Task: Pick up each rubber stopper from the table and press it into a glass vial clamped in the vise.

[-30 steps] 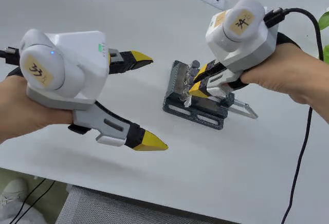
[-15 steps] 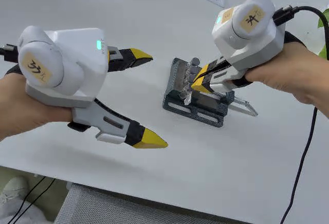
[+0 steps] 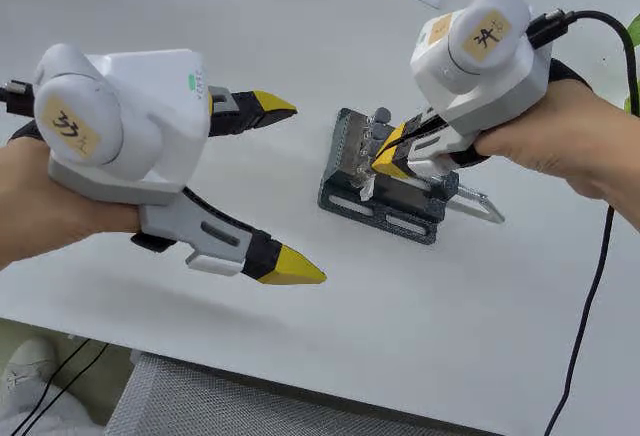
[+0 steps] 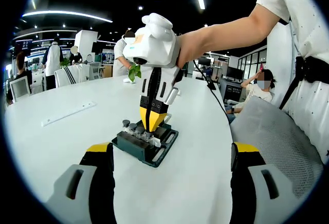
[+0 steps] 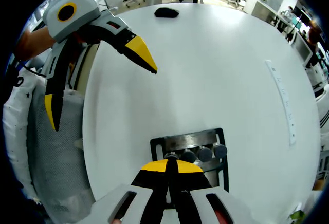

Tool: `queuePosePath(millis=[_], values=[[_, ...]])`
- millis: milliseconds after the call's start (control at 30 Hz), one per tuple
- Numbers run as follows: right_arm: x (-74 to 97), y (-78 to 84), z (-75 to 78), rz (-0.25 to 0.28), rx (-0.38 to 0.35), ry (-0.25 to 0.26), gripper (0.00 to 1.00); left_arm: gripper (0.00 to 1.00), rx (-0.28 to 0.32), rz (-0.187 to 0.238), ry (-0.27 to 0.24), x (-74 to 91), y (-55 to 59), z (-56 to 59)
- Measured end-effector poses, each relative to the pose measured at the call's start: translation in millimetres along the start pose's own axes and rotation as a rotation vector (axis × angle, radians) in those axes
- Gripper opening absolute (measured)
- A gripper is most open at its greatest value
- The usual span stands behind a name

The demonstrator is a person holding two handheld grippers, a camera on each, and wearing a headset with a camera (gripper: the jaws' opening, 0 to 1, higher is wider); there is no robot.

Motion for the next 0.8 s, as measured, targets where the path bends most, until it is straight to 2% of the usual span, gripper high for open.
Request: queuePosePath(millis=[800], values=[[-3.3, -1.8, -1.9, -0.058, 0.032, -0.008, 0.0, 0.93, 0.001, 0.011, -0.003, -1.4, -2.0, -2.4]])
Point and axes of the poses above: the centre of the closed fingertips' face, and the gripper's own axes: x roughly backward along the fingers, z roughly to its right, y roughly out of its underside, the point moved 1 cm from there along x, roughly backward along the fingers, and after that the axes turned 6 degrees about z, right-handed, at the moved point
